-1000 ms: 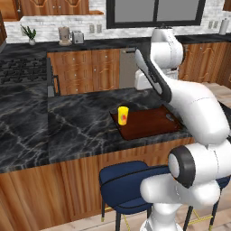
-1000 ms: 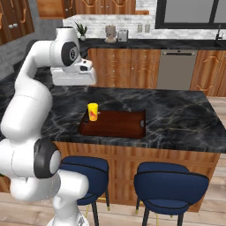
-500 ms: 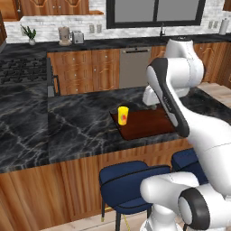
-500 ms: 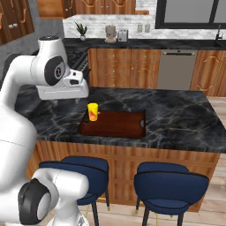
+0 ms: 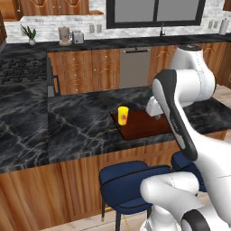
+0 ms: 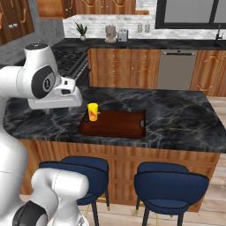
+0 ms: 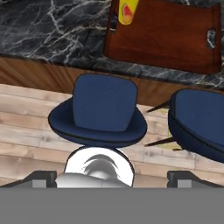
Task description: There is a tray on the dining counter. Grab the cup, mug, and pitcher and place them on the tray. The pitcher may be placed next to the tray if it cannot fit the tray.
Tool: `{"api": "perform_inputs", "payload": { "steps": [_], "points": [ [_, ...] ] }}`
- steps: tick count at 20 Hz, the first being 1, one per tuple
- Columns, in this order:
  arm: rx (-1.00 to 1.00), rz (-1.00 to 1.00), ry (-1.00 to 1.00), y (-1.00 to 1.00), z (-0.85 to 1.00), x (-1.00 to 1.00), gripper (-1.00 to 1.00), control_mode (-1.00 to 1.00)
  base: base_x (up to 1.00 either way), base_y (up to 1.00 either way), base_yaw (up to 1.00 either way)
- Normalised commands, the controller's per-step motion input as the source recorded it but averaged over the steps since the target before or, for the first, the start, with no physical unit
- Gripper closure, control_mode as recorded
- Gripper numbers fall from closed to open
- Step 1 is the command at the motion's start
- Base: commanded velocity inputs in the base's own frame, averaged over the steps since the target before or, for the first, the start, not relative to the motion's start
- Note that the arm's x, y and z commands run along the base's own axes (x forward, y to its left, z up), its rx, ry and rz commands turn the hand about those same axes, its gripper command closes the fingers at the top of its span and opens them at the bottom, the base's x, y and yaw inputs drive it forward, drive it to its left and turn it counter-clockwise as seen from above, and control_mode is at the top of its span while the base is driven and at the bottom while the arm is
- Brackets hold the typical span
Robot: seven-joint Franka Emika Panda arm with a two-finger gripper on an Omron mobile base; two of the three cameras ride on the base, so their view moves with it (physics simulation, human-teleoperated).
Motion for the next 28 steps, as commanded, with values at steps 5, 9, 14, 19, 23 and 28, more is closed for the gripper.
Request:
{"api": "perform_inputs", "payload": {
  "steps": [5, 9, 14, 19, 23, 28],
  "points": [
    [0.05, -0.01, -0.08, -0.05, 0.0, -0.32, -1.0, -1.0, 0.0, 0.0, 0.0],
    [0.04, -0.03, -0.09, 0.0, 0.0, -0.21, -1.0, -1.0, 0.0, 0.0, 0.0],
    [0.01, -0.01, -0.04, -0.01, 0.0, -0.08, -1.0, 1.0, -0.03, -0.04, 0.0],
    [0.0, 0.0, 0.0, 0.0, 0.0, 0.0, -1.0, 1.0, -0.39, -0.69, 0.0],
    [0.0, 0.0, 0.0, 0.0, 0.0, 0.0, -1.0, 1.0, -0.43, -1.0, -0.08],
    [0.0, 0.0, 0.0, 0.0, 0.0, 0.0, -1.0, 1.0, -0.08, -1.0, -0.01]
  ]
}}
